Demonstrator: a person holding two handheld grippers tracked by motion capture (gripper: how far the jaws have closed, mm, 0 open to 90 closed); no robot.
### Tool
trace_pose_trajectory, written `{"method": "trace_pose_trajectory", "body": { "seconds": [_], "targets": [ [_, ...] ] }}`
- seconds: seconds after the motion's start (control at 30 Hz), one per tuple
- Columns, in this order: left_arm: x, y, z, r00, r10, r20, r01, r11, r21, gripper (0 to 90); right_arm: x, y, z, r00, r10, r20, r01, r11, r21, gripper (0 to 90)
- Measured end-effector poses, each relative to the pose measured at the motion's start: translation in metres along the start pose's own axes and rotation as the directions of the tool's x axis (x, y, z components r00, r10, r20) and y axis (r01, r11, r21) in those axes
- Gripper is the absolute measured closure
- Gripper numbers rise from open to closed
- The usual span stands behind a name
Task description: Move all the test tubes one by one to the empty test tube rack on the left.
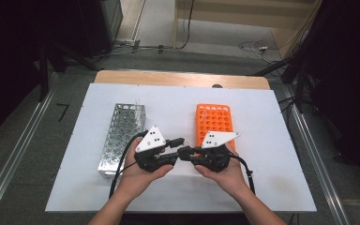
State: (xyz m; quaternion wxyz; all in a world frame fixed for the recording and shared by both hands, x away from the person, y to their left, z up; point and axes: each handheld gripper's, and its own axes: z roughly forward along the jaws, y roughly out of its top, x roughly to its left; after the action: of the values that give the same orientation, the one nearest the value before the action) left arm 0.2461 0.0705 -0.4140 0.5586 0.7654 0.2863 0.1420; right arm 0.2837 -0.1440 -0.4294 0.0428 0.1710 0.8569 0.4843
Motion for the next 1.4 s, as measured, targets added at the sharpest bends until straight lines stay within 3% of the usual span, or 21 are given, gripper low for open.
{"method": "trace_pose_trajectory", "body": {
  "seconds": [0.2, 0.53, 0.77, 0.87, 1.03, 1.2, 1.27, 1.4],
  "targets": [
    [-0.002, 0.0, 0.002, 0.9999, 0.009, 0.006, -0.009, 1.0, 0.004, 73.3, 0.003, 0.001, 0.002, 0.9999, -0.003, -0.013, 0.003, 1.0, 0.005, 73.8],
    [-0.002, 0.0, 0.001, 0.9995, 0.031, -0.009, -0.031, 0.9995, 0.001, 75.8, 0.003, 0.001, 0.001, 0.9997, 0.006, -0.023, -0.006, 1.0, 0.004, 73.7],
    [0.0, 0.0, 0.0, 0.9996, 0.025, -0.011, -0.025, 0.9997, -0.005, 76.1, 0.002, 0.001, 0.002, 0.9997, 0.002, -0.024, -0.002, 1.0, -0.004, 71.7],
    [0.002, 0.0, -0.001, 0.9996, 0.017, -0.021, -0.017, 0.9998, -0.006, 76.1, 0.001, 0.001, 0.001, 0.9997, -0.001, -0.026, 0.001, 1.0, -0.013, 61.6],
    [0.008, 0.001, -0.004, 0.9993, 0.001, -0.038, -0.001, 0.9998, -0.02, 76.1, 0.001, 0.002, -0.002, 0.9998, -0.02, 0.002, 0.02, 1.0, -0.019, 31.3],
    [0.016, 0.004, -0.009, 0.9982, -0.009, -0.059, 0.007, 0.9996, -0.029, 76.2, -0.005, 0.002, -0.005, 0.9999, 0.01, -0.003, -0.01, 0.999, -0.034, 6.6],
    [0.019, 0.005, -0.011, 0.9976, -0.012, -0.069, 0.01, 0.9994, -0.032, 76.2, -0.009, 0.001, -0.008, 0.9995, 0.03, -0.012, -0.03, 0.999, -0.041, 0.5],
    [0.026, 0.006, -0.016, 0.9964, -0.017, -0.083, 0.014, 0.999, -0.043, 76.2, -0.015, 0.0, -0.012, 0.9988, 0.049, -0.005, -0.049, 0.997, -0.053, 0.0]
  ]
}}
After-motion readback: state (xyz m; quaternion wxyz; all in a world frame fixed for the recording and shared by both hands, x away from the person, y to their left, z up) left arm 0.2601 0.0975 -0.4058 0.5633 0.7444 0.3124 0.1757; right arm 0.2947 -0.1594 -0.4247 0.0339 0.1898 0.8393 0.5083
